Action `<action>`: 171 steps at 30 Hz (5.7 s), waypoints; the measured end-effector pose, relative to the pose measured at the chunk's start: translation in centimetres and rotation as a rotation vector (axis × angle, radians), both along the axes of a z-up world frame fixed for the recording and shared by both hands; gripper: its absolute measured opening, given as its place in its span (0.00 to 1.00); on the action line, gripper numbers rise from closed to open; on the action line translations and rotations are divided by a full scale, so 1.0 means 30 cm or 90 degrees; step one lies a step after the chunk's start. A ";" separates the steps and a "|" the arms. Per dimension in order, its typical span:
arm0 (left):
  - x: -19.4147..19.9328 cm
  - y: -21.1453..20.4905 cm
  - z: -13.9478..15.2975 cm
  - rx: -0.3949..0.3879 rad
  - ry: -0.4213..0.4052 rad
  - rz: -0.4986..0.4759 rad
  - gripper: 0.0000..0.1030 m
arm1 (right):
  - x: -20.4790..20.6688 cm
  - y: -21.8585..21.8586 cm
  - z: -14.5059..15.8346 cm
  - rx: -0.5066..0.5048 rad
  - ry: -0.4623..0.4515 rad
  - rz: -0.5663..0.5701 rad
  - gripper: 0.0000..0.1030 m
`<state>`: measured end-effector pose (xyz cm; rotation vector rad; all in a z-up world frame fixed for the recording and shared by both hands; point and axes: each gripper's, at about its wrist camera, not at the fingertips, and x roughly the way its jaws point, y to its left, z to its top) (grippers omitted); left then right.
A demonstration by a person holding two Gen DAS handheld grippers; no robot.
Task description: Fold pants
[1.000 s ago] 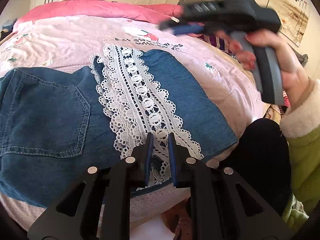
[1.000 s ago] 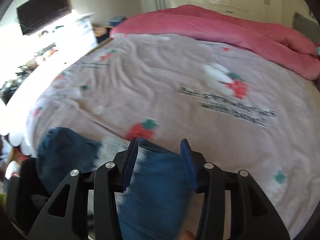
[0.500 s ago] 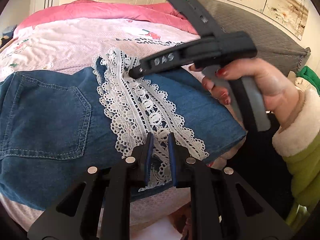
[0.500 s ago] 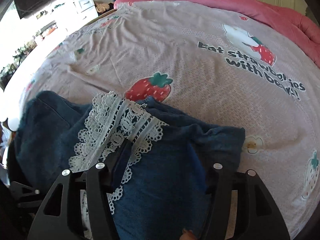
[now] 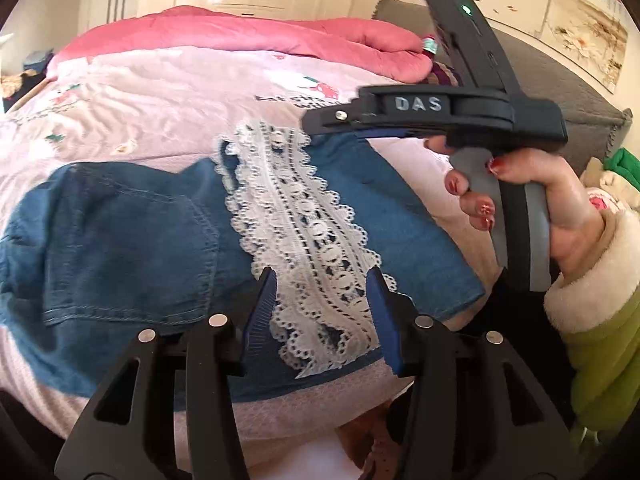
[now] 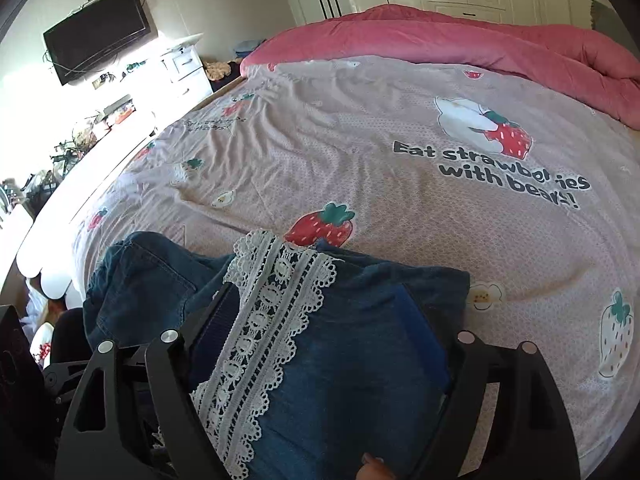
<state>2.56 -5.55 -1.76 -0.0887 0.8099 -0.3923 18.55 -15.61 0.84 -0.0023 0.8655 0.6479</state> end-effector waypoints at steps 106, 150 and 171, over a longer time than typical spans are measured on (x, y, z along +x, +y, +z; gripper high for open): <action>0.184 0.073 0.114 -0.043 -0.033 0.024 0.29 | 0.133 -0.111 0.098 0.256 0.118 0.164 0.67; 0.627 0.224 -0.020 0.041 0.093 -0.057 0.24 | -0.468 0.152 0.042 -0.296 -0.248 0.351 0.47; 0.636 0.235 -0.049 0.019 0.079 -0.050 0.32 | -0.570 0.109 -0.143 -0.349 -0.144 0.434 0.07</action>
